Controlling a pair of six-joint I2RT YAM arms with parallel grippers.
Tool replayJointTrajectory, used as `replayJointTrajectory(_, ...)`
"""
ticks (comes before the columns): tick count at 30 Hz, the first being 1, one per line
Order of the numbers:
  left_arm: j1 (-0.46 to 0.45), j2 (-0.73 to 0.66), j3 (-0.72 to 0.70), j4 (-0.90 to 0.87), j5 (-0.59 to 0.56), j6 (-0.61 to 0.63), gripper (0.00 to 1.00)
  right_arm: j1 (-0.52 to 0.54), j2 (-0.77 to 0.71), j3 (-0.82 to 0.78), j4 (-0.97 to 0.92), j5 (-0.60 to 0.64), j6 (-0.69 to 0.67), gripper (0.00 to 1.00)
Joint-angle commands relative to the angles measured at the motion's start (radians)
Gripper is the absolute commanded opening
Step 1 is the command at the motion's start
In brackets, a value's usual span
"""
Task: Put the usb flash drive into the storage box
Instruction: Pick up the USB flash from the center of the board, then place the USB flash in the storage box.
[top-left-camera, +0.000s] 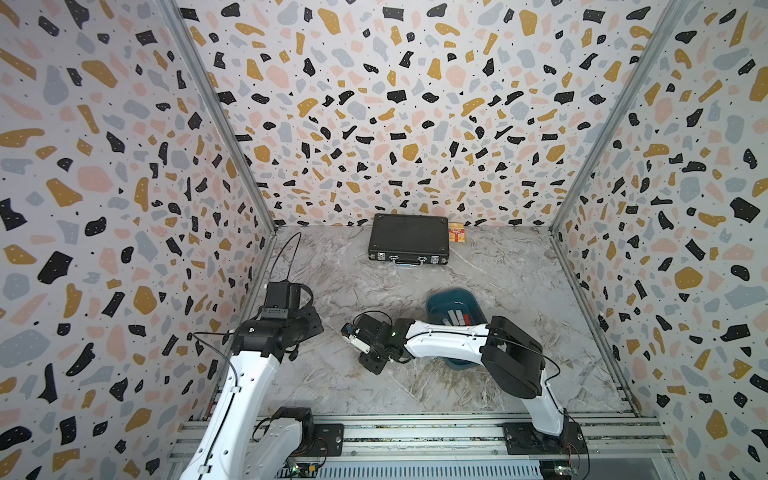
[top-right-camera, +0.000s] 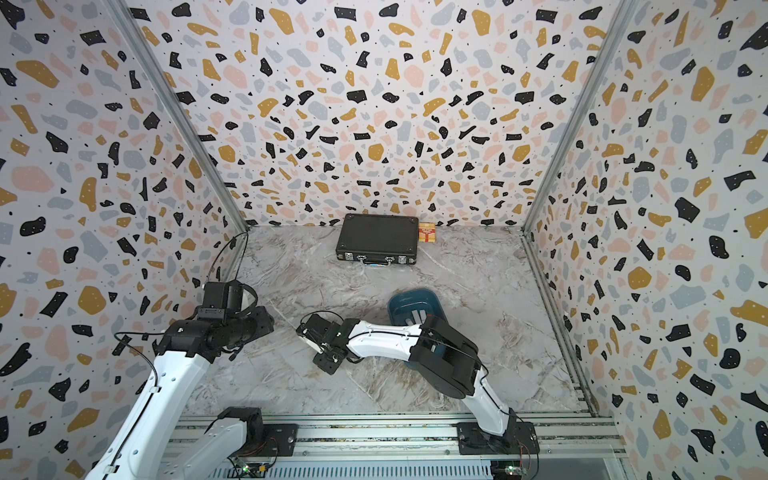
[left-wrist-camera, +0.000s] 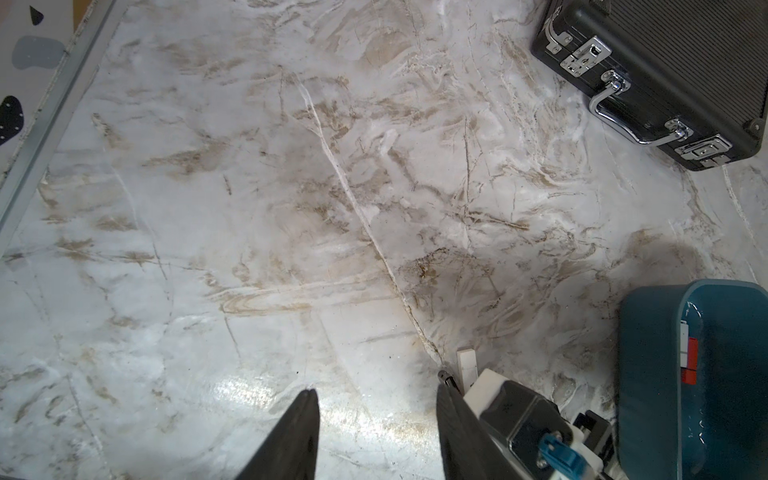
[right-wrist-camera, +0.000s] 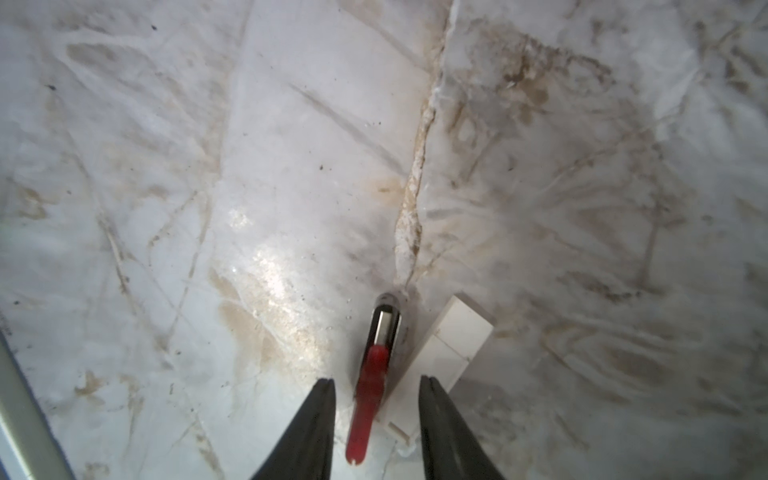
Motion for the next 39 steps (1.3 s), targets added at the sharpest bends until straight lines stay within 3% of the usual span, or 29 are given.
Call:
replayJointTrajectory(1, 0.005, -0.002, -0.013, 0.019, 0.013, 0.013, 0.5, 0.006, -0.006, 0.032, -0.037, -0.003, -0.01, 0.36)
replayJointTrajectory(5, 0.005, 0.002, -0.014, 0.021, 0.021, 0.016, 0.5, 0.008, 0.011, 0.049, -0.047, -0.008, -0.011, 0.32)
replayJointTrajectory(12, 0.005, 0.001, -0.016, 0.023, 0.025, 0.017, 0.5, 0.012, 0.011, 0.057, -0.039, -0.018, -0.007, 0.14)
replayJointTrajectory(20, 0.005, 0.001, -0.019, 0.024, 0.027, 0.017, 0.5, 0.011, -0.023, 0.052, -0.026, -0.011, -0.004, 0.09)
replayJointTrajectory(26, 0.005, 0.0, -0.021, 0.027, 0.037, 0.016, 0.51, -0.023, -0.172, -0.027, -0.006, 0.043, -0.013, 0.08)
replayJointTrajectory(32, -0.014, -0.002, -0.032, 0.041, 0.067, 0.009, 0.52, -0.198, -0.406, -0.217, 0.029, 0.071, 0.012, 0.08)
replayJointTrajectory(39, -0.16, 0.018, -0.021, 0.018, 0.025, -0.009, 0.54, -0.51, -0.576, -0.446, 0.023, 0.111, 0.084, 0.09)
